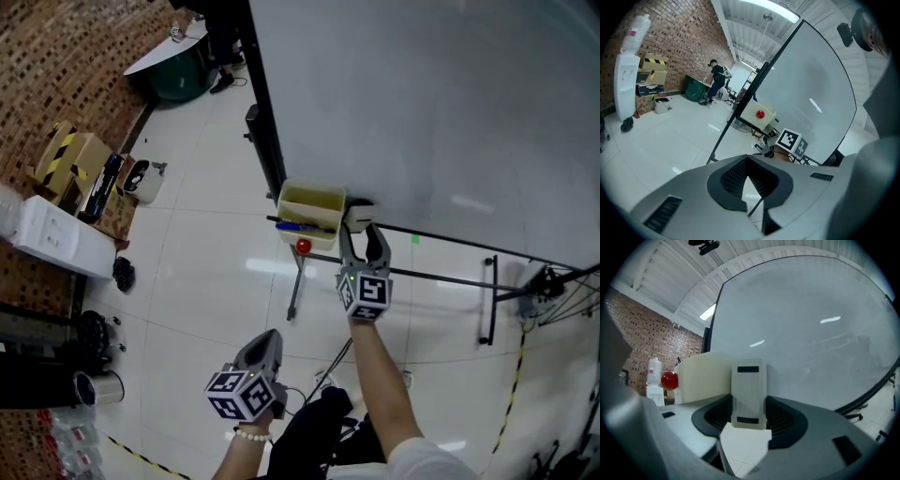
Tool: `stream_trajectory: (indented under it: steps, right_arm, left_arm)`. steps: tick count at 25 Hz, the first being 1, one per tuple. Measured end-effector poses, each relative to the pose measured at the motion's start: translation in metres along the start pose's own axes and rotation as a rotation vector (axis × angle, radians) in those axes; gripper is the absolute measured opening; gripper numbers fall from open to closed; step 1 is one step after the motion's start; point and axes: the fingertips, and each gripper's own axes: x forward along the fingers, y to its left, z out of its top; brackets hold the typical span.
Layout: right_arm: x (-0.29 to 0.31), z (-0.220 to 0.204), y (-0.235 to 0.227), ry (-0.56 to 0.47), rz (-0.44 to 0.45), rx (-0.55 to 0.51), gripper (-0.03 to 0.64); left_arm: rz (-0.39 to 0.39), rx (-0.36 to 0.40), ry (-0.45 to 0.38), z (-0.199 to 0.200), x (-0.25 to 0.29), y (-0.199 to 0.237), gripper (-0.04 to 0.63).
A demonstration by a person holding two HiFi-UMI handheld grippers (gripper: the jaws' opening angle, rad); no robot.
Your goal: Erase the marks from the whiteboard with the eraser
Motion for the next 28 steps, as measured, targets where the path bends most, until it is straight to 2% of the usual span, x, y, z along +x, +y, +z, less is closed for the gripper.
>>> stream_trajectory:
  steps: [3, 6, 10, 14, 20, 24, 28]
  right_arm:
    - [-0.023, 0.017, -0.003, 0.021, 0.034, -0.028, 0.252]
    - [-0.068, 0.046, -0.003, 0.055, 0.082, 0.005, 0.252]
    - [-0.137, 0.1, -0.02, 0.072, 0.127, 0.128, 0.252]
    - [-0.217, 0.153, -0.084, 0.035, 0.11, 0.307, 0.25]
    - [-0.387, 0.209, -0.187, 0.013, 0.05, 0.393, 0.25]
    - [-0.481, 0.236, -0.224, 0.031, 0.058, 0.387, 0.249]
    - [-0.561, 0.241, -0.246, 0.065, 0.057, 0.42, 0.249]
  left_arm:
    - [-0.019, -0.005, -0.019, 0.007, -0.007, -0.014, -0.011]
    - [-0.048, 0.019, -0.036, 0.014, -0.018, -0.039, -0.011]
    - [-0.12, 0.077, -0.073, 0.029, -0.032, -0.092, -0.011]
    - [-0.214, 0.14, -0.131, 0.031, -0.034, -0.174, -0.011]
    - [-0.29, 0.191, -0.174, -0.035, -0.073, -0.308, -0.011]
    - [-0.318, 0.204, -0.188, -0.091, -0.11, -0.378, -0.011]
    - [-0.317, 0.229, -0.161, -0.15, -0.148, -0.424, -0.011]
